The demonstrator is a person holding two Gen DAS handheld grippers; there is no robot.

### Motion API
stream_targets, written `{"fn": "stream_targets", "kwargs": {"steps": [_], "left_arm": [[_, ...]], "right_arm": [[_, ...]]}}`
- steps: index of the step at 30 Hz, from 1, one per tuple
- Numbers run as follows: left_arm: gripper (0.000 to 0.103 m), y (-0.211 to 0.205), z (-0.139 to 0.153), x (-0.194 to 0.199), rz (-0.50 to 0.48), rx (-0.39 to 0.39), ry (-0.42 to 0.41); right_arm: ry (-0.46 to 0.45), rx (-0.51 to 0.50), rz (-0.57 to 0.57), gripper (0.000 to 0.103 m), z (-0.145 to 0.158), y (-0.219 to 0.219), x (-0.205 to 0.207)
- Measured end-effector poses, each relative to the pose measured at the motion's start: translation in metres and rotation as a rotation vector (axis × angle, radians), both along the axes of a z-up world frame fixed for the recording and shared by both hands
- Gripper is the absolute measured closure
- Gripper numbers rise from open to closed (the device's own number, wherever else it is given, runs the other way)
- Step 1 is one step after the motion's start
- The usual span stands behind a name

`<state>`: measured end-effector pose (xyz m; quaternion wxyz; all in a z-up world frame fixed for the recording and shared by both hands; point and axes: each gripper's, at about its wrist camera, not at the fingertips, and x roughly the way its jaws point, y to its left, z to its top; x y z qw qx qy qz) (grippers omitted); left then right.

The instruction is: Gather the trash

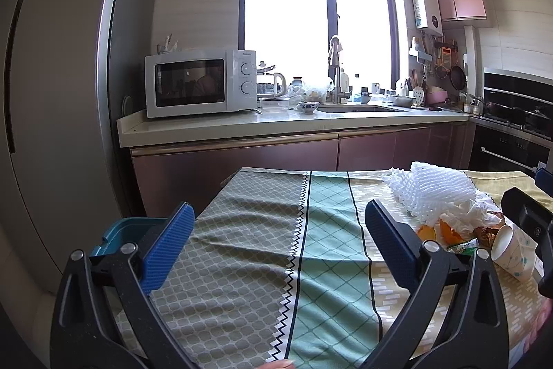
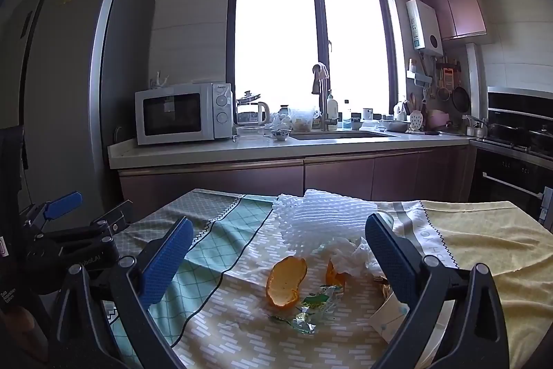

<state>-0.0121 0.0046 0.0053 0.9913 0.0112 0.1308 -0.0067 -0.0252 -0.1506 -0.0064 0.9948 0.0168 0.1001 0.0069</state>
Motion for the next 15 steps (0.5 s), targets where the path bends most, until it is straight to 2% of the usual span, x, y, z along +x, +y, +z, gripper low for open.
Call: {"fn": "stream_targets", "kwargs": {"steps": [15], "left_arm": [[0.006,0.0017,-0.0001,-0.0028,0.005,-0.003,-0.010]], "right_arm": [[-0.003,0.000,0.005,0.007,0.0006,0.0016,-0.0009]]}}
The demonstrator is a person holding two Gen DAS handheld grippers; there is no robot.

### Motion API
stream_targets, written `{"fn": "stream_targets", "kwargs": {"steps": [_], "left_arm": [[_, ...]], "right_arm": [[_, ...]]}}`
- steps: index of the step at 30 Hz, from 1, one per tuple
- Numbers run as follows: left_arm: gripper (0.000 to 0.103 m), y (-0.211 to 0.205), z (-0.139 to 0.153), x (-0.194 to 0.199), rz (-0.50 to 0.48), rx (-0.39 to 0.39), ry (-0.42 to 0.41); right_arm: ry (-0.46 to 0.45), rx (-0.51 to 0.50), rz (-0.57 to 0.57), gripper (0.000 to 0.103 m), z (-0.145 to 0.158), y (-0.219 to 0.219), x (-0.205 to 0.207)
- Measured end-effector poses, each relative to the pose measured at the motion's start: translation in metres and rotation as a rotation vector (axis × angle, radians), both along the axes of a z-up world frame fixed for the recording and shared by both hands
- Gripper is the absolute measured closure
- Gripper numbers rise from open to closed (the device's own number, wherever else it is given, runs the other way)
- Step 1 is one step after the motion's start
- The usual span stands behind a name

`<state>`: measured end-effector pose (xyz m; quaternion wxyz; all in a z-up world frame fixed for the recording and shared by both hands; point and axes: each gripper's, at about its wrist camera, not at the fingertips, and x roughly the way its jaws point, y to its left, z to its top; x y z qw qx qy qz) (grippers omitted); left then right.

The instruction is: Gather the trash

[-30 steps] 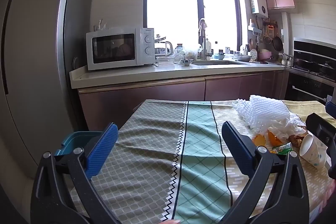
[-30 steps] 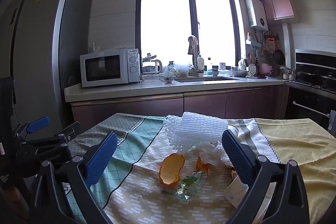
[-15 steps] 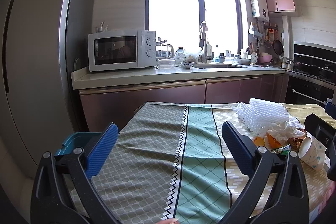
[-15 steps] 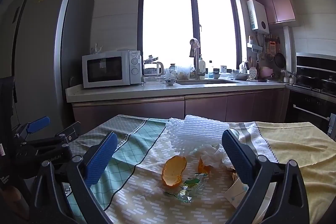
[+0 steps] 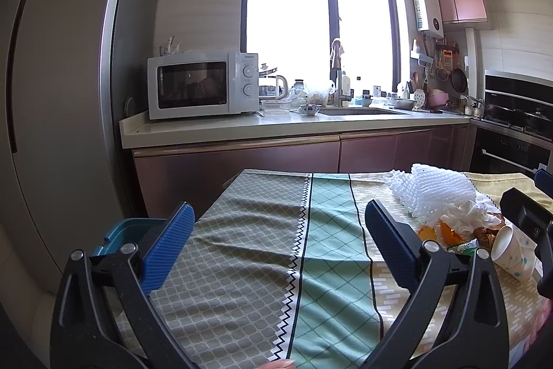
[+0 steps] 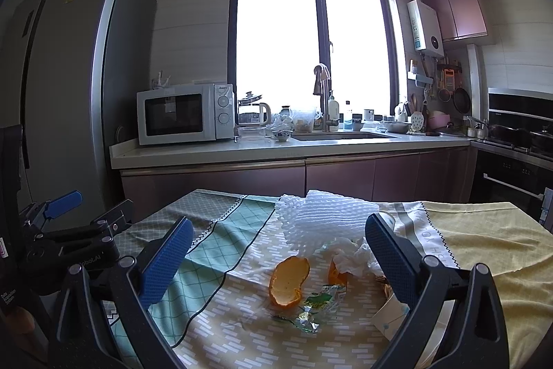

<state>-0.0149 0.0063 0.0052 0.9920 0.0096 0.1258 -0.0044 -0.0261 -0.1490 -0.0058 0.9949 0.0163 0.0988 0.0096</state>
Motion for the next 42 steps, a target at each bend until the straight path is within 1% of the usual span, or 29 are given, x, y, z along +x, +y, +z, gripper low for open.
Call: {"fn": "stream_targets", "kwargs": {"steps": [42], "left_arm": [[0.006,0.0015,0.0008,-0.0045,0.004,-0.005,-0.008]], "right_arm": [[-0.003,0.000,0.002,0.007,-0.0024,0.0035,-0.0005]]}}
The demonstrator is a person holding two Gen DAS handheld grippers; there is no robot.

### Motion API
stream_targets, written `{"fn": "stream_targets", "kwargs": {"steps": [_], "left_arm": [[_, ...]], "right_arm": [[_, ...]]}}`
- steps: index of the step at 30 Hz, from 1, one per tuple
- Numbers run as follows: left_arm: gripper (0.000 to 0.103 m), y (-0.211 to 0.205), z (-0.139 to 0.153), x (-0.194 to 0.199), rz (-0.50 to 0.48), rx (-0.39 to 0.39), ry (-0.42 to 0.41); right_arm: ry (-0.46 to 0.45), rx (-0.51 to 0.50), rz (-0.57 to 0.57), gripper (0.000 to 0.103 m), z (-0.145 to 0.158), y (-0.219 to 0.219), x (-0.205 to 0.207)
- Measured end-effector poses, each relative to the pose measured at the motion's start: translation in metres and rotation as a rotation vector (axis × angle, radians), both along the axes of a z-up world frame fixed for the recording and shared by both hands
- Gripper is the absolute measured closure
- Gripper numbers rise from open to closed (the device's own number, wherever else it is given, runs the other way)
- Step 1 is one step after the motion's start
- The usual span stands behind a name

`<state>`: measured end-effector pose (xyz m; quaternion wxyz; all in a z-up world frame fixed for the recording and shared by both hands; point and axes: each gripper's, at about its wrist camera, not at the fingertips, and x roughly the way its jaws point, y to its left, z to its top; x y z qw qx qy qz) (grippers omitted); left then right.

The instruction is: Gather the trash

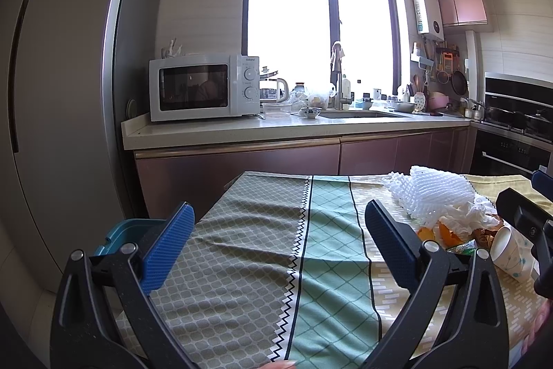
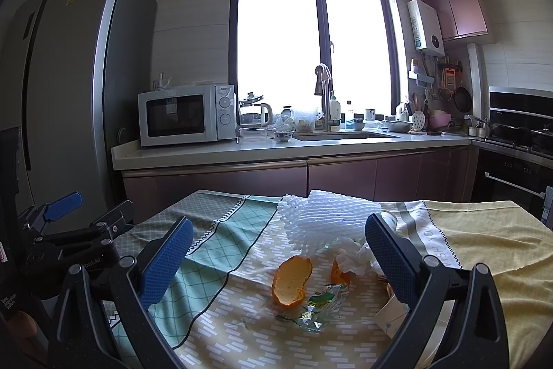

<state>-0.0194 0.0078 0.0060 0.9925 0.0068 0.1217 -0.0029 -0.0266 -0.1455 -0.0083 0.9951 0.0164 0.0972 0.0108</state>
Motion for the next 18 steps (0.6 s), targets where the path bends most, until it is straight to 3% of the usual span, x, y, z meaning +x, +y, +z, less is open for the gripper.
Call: {"fn": "stream_targets", "kwargs": {"steps": [18], "left_arm": [[0.006,-0.0001,-0.0002,-0.0004,0.000,0.000,0.000]], "right_arm": [[0.004,0.004,0.002,0.007,-0.0004,0.0001,0.0001]]}}
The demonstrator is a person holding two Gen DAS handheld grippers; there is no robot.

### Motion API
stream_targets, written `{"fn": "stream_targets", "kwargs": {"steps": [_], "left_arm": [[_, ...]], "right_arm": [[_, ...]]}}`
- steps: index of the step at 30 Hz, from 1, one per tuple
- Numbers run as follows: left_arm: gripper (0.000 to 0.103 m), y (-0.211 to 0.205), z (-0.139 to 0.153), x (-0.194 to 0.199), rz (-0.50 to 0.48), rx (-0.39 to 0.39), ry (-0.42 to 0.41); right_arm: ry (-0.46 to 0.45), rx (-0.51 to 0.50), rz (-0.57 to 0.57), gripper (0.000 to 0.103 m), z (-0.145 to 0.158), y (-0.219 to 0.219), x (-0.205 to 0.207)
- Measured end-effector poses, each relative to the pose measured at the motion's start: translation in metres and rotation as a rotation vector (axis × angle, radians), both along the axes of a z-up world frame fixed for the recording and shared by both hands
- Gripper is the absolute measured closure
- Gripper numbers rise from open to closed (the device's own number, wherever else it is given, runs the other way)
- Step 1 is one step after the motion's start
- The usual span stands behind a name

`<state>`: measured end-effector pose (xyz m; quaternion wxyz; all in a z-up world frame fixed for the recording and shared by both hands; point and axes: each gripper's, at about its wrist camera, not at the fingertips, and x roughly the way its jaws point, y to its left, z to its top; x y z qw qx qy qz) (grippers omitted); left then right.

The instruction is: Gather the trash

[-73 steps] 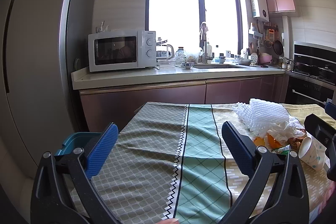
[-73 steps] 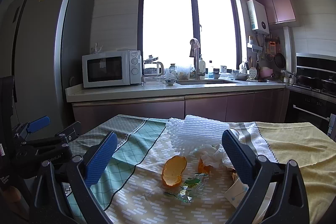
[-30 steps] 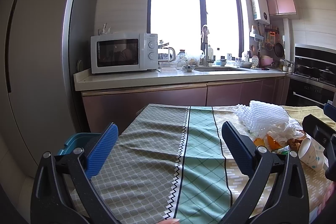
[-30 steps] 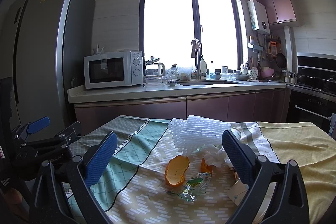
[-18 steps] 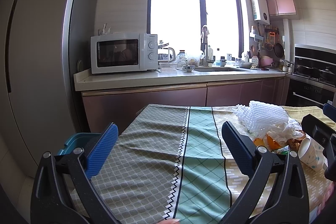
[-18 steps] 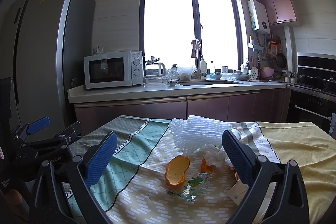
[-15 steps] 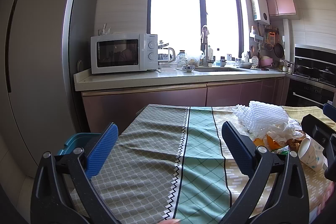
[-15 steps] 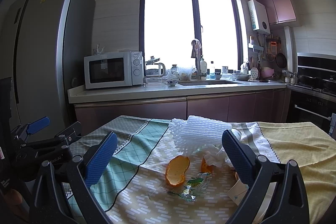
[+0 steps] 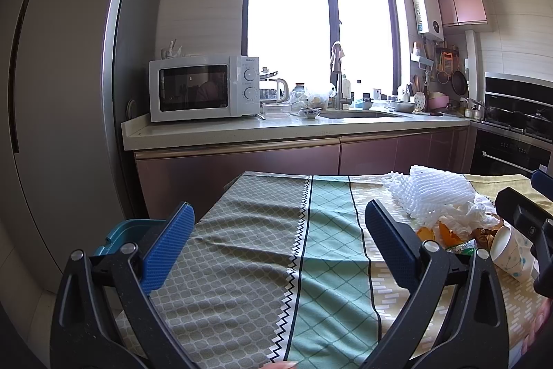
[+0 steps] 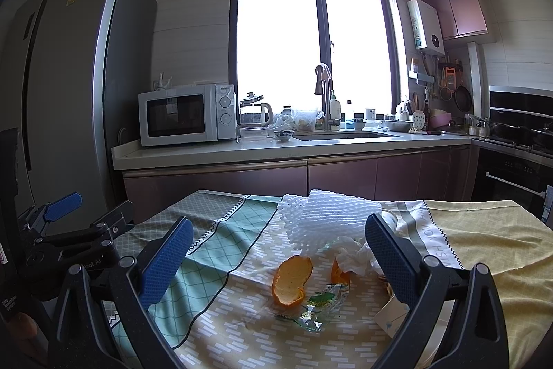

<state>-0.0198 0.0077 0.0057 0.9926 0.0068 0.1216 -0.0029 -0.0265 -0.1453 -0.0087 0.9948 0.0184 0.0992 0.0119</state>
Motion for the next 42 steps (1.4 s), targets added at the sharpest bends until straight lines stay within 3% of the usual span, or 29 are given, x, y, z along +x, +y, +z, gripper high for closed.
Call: {"fn": "stream_targets", "kwargs": {"steps": [30,42], "left_arm": [[0.006,-0.007,-0.002,0.002,-0.017,0.012,0.012],[0.006,-0.031,-0.019,0.027,-0.136,0.011,0.137]], "right_arm": [[0.011,0.020,0.003,0.007,-0.003,-0.012,0.003],[0.085,0.045,-0.065,0.007,-0.015,-0.050,0.000]]}}
